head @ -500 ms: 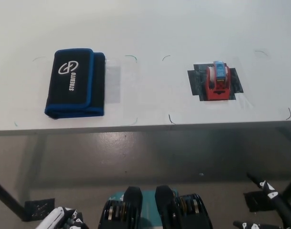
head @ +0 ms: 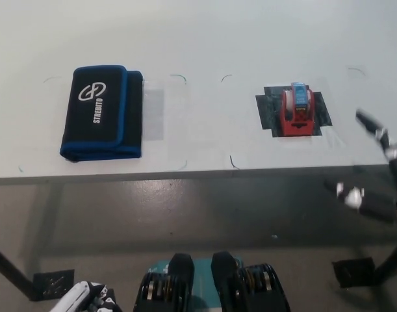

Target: Use the right hand to move the tape on the right hand side to the notebook on the left hand side

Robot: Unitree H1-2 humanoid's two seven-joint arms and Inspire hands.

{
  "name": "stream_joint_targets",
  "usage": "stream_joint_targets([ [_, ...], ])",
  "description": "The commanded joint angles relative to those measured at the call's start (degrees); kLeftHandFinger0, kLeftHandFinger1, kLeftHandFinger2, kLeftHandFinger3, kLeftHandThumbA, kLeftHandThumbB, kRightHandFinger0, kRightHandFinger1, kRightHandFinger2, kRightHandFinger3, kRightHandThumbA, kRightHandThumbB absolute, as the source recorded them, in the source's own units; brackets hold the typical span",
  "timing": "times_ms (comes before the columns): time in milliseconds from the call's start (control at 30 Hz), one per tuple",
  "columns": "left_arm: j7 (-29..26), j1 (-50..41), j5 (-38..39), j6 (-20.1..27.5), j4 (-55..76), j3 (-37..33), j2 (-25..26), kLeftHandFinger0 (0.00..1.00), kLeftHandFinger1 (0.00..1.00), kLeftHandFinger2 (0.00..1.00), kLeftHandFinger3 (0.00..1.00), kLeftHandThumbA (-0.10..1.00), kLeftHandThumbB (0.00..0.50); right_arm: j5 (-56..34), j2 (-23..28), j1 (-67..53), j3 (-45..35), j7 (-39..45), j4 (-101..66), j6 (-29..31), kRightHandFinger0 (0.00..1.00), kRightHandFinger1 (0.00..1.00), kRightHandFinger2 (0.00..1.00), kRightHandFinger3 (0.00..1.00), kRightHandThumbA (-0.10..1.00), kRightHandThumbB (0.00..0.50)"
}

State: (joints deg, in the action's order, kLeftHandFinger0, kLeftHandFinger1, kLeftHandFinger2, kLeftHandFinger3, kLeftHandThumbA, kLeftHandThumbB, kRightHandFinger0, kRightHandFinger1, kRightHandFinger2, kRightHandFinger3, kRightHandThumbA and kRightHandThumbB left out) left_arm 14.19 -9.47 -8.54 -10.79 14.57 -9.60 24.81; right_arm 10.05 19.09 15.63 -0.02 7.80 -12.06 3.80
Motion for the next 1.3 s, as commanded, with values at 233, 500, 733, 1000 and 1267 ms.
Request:
stream_joint_targets([
  [233,0.23,1.62,-0.46,0.34,0.99,0.77,-0.67,0.43,0.41,0.45,0.56,0.43,0.020,3.37,3.18,19.73,0.49,1.98,4.01,-7.89,1.00,1.00,1.00,1.00,0.99,0.361],
  [500,0.64,1.40,-1.24,0.18,1.23,0.13,-0.71,0.41,0.41,0.46,0.57,0.46,0.023,0.80,4.05,24.44,0.51,3.42,16.66,-9.84,1.00,1.00,1.00,1.00,1.00,0.366],
  [733,0.96,1.18,-1.34,0.96,1.01,0.13,-0.69,0.42,0.41,0.46,0.57,0.42,0.010,-3.22,3.13,27.86,-0.29,4.90,30.02,-3.75,1.00,1.00,1.00,1.00,1.00,0.320],
  [1000,1.12,1.10,-1.66,0.57,1.14,-0.05,-1.05,0.44,0.43,0.47,0.58,0.45,0.016,-3.97,1.80,34.77,-0.40,3.29,47.49,-0.92,1.00,1.00,1.00,1.00,1.00,0.368],
  [1267,1.56,1.36,-1.48,0.45,1.19,0.23,-0.82,0.44,0.42,0.46,0.57,0.44,0.009,-4.22,-0.34,31.81,-0.41,1.49,50.41,1.20,1.00,1.00,1.00,1.00,1.00,0.357],
])
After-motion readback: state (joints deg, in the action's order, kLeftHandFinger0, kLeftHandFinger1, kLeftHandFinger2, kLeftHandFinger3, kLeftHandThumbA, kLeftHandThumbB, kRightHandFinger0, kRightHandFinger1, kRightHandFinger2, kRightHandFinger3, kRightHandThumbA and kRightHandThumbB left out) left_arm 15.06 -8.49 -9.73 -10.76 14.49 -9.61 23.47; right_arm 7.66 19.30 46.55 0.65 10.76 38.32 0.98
